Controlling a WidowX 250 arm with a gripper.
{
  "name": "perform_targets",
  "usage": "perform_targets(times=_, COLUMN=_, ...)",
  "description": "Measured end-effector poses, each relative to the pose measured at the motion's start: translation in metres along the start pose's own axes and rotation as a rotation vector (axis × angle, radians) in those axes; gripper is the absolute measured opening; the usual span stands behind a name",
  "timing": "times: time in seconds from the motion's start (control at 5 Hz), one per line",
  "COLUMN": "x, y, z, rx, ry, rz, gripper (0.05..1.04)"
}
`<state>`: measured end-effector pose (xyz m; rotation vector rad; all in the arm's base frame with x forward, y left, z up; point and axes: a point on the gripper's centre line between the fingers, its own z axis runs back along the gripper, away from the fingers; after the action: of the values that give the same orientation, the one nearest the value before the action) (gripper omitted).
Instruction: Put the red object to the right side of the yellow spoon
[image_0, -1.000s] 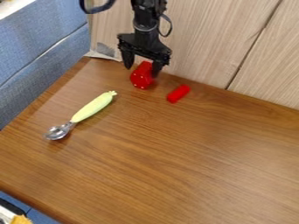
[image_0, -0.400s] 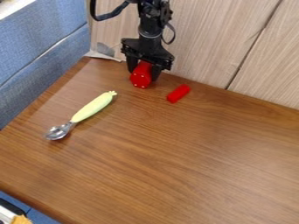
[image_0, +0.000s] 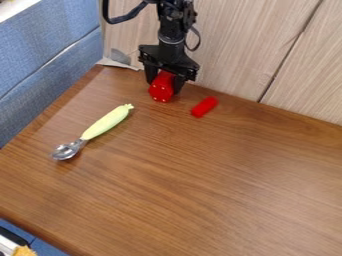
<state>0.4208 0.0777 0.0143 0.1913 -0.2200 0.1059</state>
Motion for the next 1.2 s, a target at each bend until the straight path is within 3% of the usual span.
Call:
perform_targets(times=0.2, x=0.008, y=0.010, z=0.027, rx=0.038, ry=-0.054, rz=0.013, gripper=0.757)
perform_targets(times=0.4, x=-0.002, y=0.010, z=0.060, rx=0.007, ry=-0.102, rz=0.003, gripper=0.758)
perform_targets(times=0.8, x=-0.070, y=-0.007, z=0.090, rx=-0.054, ry=-0.119, rz=-0.096, gripper=0.757)
perform_targets(times=1.0, x=-0.111, y=-0.012, z=0.091, rx=-0.088, ry=-0.106, rz=-0.170, gripper=0.757)
perform_targets(times=1.2, x=-0.143, y=-0.008, z=0.090, rx=-0.095, ry=-0.125, rz=-0.258, gripper=0.757)
